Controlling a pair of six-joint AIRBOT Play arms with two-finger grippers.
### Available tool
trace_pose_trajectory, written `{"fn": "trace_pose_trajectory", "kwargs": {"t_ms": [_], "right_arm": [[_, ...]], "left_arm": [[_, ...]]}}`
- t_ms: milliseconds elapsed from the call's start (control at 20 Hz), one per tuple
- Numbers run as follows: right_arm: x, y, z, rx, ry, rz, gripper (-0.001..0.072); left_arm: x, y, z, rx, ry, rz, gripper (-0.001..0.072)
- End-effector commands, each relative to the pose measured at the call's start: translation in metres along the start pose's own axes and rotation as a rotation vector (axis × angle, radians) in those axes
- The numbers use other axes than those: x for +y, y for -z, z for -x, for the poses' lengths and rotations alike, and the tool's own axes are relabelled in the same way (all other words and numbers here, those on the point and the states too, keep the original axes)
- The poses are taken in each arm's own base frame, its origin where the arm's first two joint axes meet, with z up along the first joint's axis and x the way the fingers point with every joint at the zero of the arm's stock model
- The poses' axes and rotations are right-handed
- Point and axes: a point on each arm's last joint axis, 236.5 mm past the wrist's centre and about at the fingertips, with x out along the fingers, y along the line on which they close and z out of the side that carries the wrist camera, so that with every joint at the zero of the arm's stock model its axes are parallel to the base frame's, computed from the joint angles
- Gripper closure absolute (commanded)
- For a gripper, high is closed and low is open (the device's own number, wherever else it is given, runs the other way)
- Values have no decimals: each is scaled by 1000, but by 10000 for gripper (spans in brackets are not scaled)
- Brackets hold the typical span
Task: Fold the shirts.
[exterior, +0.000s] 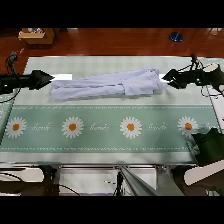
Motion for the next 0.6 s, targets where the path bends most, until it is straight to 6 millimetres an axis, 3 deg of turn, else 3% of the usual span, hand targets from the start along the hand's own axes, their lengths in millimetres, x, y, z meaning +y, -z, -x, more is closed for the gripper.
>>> {"fn": "trace_pose_trajectory", "kwargs": {"t_ms": [0, 200, 250, 400, 450, 550], "right_arm": [[27, 18, -29, 45, -78, 18, 109], [56, 47, -55, 119, -109, 47, 111], [63, 54, -61, 136, -120, 51, 144], [80, 57, -65, 125, -139, 65, 633], [85, 53, -60, 115, -155, 59, 686], [95, 47, -37, 103, -164, 112, 687]], "left_arm": [[-5, 5, 0, 24, 20, -5, 203], [-5, 6, 0, 26, 22, -5, 203], [-6, 6, 0, 27, 22, -5, 203], [-5, 6, 0, 26, 22, -5, 203], [-5, 6, 0, 26, 22, -5, 203], [-8, 7, 0, 30, 31, -3, 206]]}}
